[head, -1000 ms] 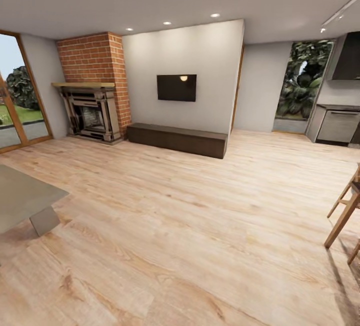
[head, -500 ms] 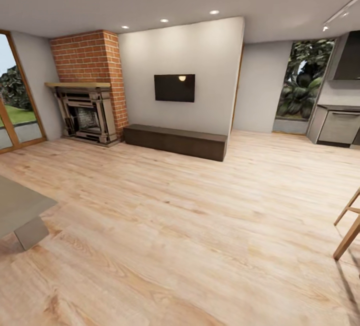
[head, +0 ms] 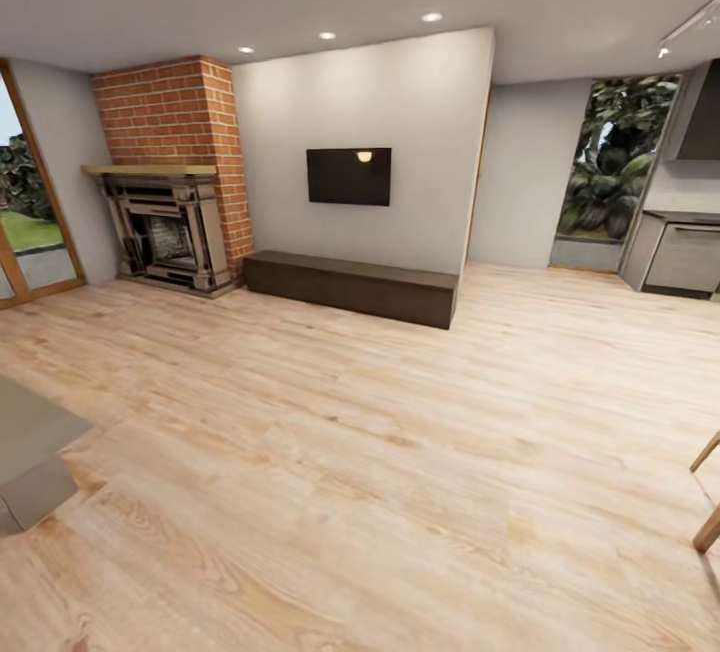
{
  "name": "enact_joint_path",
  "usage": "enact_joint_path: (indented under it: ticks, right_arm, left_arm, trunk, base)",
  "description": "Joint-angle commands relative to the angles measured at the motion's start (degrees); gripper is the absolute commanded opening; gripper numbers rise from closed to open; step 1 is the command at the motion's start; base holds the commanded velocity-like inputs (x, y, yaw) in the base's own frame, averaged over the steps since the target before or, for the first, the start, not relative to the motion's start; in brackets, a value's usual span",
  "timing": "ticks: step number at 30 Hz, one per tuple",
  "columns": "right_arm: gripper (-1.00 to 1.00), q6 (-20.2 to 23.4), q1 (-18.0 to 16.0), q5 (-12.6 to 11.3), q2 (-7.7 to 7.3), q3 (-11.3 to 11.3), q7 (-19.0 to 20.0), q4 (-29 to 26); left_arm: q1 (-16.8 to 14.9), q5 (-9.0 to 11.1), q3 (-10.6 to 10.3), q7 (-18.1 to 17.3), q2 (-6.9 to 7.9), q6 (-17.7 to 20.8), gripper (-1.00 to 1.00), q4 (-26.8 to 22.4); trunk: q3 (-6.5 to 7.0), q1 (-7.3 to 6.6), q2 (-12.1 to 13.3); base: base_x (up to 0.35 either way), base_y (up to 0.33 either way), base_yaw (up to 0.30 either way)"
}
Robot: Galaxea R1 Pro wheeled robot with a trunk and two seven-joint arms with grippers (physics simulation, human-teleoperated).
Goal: In the kitchen, take the popcorn bag from the countertop, put it into the microwave, and heat it until the popcorn is cooked so the cooked popcorn ends up inside the bag.
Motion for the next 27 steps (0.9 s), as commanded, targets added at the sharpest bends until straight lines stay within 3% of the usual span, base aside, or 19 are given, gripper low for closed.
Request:
enact_joint_path:
  ticks: [1,8,27]
  right_arm:
    - [1.00,-0.02,-0.01,0.01,0.01,0.04,-0.04,0.00]
    - [1.00,-0.11,-0.01,-0.59,0.08,-0.55,-0.05,0.01]
    - [1.00,-0.10,-0.01,-0.76,0.02,-0.65,-0.05,0.04]
  left_arm:
    - [-0.01,0.07,0.03,0.04,-0.01,-0.03,1.00,-0.02]
    - [-0.02,0.08,0.03,0.10,-0.01,-0.03,1.00,-0.02]
    - [-0.01,0.07,0.03,0.07,0.00,-0.03,1.00,-0.02]
  trunk:
    - [-0.04,0.03,-0.02]
    - [-0.04,0.03,-0.02]
    - [-0.04,0.03,-0.02]
  base:
    - [0.322,0.000,0.000]
    - [0.322,0.000,-0.077]
    - [0.322,0.000,-0.281]
